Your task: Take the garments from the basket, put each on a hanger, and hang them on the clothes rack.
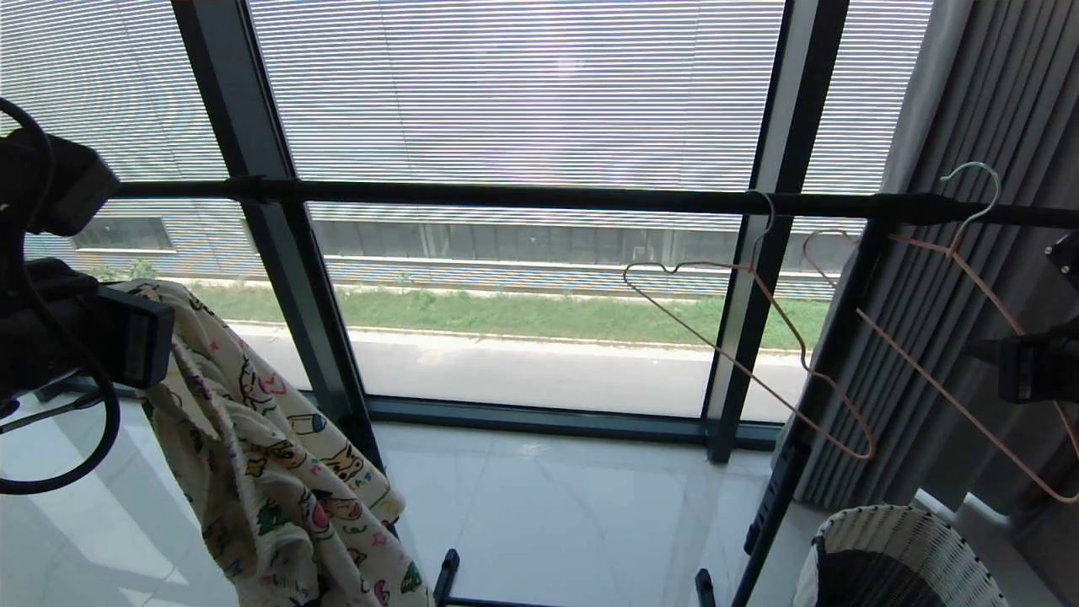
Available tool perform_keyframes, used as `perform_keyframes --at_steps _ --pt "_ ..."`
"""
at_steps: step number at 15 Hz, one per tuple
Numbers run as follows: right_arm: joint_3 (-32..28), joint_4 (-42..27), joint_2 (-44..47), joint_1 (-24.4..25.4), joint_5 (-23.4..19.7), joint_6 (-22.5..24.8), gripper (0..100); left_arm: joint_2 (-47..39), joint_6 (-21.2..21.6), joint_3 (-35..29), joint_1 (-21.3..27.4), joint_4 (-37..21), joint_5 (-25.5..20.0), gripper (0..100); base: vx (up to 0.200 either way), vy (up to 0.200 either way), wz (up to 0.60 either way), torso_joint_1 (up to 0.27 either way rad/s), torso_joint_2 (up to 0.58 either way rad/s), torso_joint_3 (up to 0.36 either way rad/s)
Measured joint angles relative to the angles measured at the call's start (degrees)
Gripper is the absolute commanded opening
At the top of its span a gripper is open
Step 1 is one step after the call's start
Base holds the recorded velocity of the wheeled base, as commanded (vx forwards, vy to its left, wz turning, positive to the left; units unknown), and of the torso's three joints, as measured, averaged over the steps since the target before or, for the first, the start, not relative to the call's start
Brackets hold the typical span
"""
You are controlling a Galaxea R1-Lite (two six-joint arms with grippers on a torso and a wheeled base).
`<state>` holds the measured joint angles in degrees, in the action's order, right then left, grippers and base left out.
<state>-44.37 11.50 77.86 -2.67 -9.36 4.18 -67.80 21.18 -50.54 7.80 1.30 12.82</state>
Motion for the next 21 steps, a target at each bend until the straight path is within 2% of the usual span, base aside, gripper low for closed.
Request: perform_keyframes --at_steps 6,15,19,21 --pt "5.7 -1.5 -7.1 0.0 0.0 0.1 0 0.1 0.0 0.0 0.0 0.1 -0.1 0 -0.200 0.000 0.00 -0.002 0.00 0.003" --pt "6.7 -7.0 -14.2 0.0 -0.1 0.2 0 1.1 0.1 0.4 0.0 0.1 -0.1 0 -0.200 0.000 0.00 0.002 0.00 0.003" --pt "6.0 -6.1 -15.8 1.5 -1.9 0.3 0 1.9 0.6 1.9 0.2 0.1 -0.3 0 0.000 0.000 0.00 0.000 0.00 0.000" --pt "5.9 -5.7 -16.7 4.7 -3.9 0.3 0 1.8 0.8 2.5 0.7 0.0 -0.4 0 0.000 0.000 0.00 0.000 0.00 0.000"
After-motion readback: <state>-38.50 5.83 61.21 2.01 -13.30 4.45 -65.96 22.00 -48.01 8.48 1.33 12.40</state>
